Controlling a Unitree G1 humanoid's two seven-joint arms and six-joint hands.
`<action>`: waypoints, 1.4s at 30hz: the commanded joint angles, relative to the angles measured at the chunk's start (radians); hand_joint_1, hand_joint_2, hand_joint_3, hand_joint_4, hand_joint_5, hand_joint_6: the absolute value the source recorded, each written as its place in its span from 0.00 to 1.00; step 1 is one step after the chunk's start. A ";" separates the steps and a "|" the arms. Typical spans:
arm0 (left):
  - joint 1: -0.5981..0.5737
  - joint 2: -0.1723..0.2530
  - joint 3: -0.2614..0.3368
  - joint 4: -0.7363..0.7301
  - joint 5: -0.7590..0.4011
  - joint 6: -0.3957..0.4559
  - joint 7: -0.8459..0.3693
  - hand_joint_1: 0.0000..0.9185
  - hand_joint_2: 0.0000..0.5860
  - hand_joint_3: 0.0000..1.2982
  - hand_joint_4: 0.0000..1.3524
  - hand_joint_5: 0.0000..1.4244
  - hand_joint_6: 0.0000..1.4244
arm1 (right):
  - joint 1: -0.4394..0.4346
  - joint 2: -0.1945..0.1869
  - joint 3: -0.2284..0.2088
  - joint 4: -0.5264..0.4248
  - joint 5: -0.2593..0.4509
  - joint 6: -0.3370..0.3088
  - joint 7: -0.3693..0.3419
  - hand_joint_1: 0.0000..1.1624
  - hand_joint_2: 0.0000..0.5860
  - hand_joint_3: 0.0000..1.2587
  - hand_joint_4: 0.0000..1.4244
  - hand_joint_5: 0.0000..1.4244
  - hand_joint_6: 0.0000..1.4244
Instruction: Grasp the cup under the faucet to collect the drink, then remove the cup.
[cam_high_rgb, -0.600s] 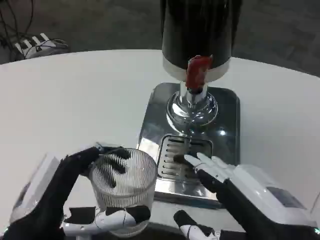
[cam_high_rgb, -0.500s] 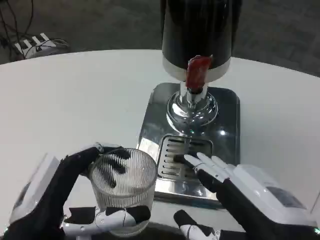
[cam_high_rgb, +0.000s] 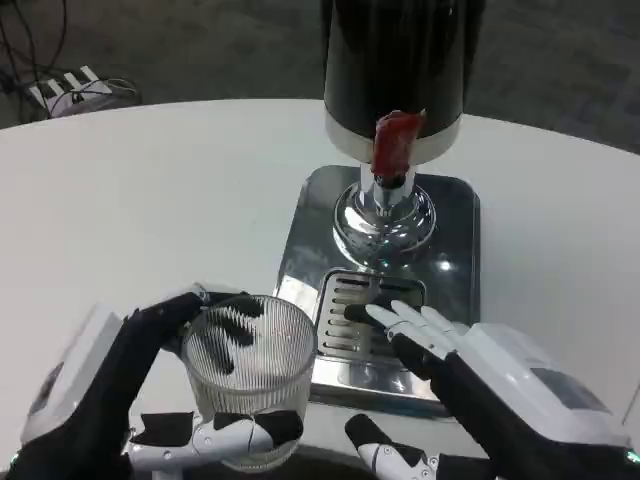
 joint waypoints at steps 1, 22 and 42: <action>-0.003 0.009 0.005 0.023 0.001 -0.047 0.006 0.83 0.05 0.60 0.58 0.60 0.48 | -0.007 0.004 0.007 0.007 0.000 0.012 0.018 0.43 0.79 0.08 0.02 0.00 0.00; -0.385 0.015 -0.034 0.536 0.004 -0.258 0.041 0.81 0.04 0.60 0.59 0.61 0.50 | 0.012 0.010 0.019 -0.009 -0.025 0.025 0.047 0.43 0.80 0.08 0.02 0.00 0.00; -0.761 -0.008 -0.219 0.974 0.158 -0.312 0.154 0.81 0.04 0.60 0.59 0.61 0.51 | 0.020 0.019 0.025 -0.021 -0.031 0.022 0.050 0.44 0.81 0.08 0.02 0.00 0.00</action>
